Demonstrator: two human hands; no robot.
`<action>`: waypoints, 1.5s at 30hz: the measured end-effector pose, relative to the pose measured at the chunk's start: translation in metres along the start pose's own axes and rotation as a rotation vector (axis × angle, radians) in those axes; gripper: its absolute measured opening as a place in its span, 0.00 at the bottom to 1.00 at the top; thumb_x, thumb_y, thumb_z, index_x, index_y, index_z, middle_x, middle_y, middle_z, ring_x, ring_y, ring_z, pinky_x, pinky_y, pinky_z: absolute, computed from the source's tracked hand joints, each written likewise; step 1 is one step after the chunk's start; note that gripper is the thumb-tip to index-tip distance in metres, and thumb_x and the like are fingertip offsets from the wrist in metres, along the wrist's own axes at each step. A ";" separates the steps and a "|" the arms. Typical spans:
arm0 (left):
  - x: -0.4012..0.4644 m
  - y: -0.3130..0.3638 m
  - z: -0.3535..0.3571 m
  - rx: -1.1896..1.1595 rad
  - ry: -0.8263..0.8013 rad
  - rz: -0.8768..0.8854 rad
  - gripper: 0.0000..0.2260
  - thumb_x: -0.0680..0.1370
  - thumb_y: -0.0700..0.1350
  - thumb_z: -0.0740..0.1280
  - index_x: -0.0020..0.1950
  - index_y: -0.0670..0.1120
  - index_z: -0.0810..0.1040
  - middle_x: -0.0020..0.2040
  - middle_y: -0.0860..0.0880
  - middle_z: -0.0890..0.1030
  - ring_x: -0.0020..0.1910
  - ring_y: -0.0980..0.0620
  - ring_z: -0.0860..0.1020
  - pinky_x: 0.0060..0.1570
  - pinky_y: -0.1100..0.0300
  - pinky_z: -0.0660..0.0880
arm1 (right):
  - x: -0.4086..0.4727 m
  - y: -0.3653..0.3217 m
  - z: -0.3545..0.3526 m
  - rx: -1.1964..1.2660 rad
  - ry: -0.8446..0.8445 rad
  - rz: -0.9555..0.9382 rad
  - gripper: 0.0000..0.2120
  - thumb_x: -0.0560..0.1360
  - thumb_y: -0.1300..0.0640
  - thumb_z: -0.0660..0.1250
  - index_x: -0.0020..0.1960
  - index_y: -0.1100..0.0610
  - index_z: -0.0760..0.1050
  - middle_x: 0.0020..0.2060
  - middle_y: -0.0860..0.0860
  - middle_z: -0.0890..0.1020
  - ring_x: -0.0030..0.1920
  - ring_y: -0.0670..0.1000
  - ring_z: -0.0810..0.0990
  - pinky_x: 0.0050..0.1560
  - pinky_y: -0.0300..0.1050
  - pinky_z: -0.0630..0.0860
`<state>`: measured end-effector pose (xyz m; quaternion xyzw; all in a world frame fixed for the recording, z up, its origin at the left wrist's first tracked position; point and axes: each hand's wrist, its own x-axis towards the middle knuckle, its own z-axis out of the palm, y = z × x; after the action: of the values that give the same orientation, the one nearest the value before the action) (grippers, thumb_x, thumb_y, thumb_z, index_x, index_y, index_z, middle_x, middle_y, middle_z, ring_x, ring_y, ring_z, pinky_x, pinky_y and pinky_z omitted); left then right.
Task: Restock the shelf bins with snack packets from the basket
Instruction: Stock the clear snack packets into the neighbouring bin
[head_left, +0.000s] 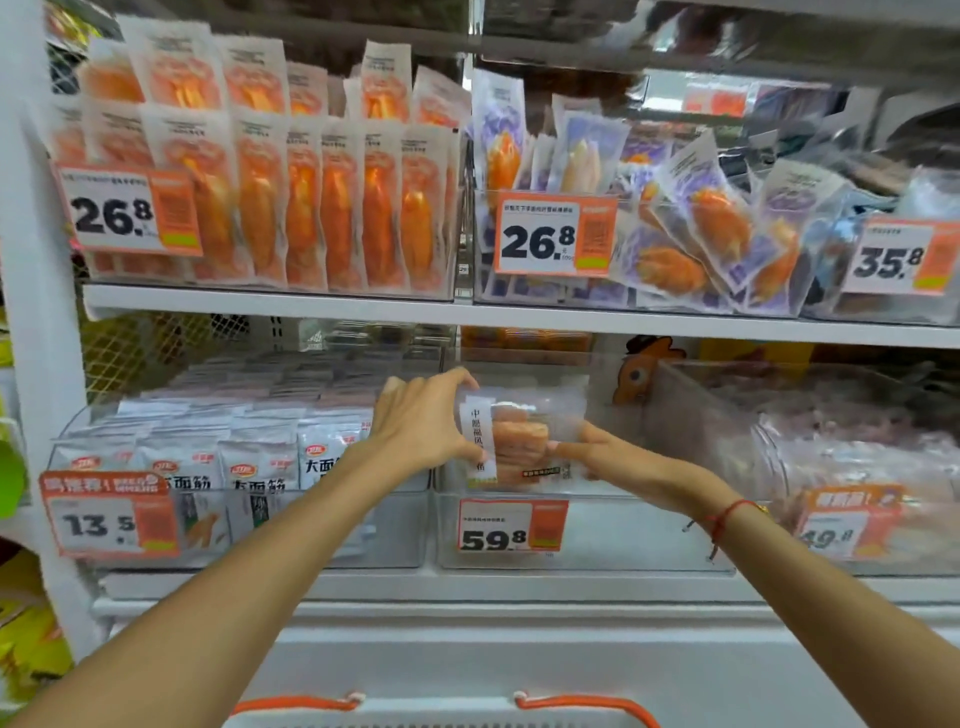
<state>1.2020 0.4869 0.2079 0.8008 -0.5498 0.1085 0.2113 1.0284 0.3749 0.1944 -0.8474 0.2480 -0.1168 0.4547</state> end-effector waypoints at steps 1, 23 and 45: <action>0.002 0.000 0.001 0.066 -0.002 0.034 0.35 0.63 0.62 0.75 0.65 0.54 0.68 0.40 0.53 0.77 0.50 0.49 0.77 0.58 0.54 0.63 | 0.002 0.002 -0.003 -0.024 -0.002 0.047 0.12 0.82 0.57 0.54 0.63 0.44 0.62 0.54 0.37 0.72 0.53 0.38 0.72 0.48 0.23 0.69; 0.034 0.015 0.012 0.498 -0.639 0.186 0.31 0.74 0.59 0.68 0.73 0.49 0.64 0.68 0.45 0.68 0.69 0.43 0.62 0.67 0.50 0.60 | 0.038 0.013 -0.017 -0.229 -0.127 0.522 0.16 0.74 0.58 0.70 0.60 0.61 0.76 0.58 0.55 0.81 0.55 0.53 0.81 0.53 0.43 0.80; 0.026 0.008 0.021 0.662 -0.322 0.411 0.23 0.73 0.58 0.68 0.64 0.47 0.72 0.60 0.49 0.75 0.63 0.49 0.67 0.63 0.53 0.59 | 0.032 0.008 0.004 -0.289 0.027 0.303 0.16 0.73 0.66 0.69 0.54 0.56 0.66 0.52 0.51 0.74 0.52 0.50 0.73 0.55 0.42 0.73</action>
<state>1.2028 0.4535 0.2020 0.7060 -0.6594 0.1928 -0.1720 1.0548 0.3570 0.1849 -0.8552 0.3929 -0.0216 0.3373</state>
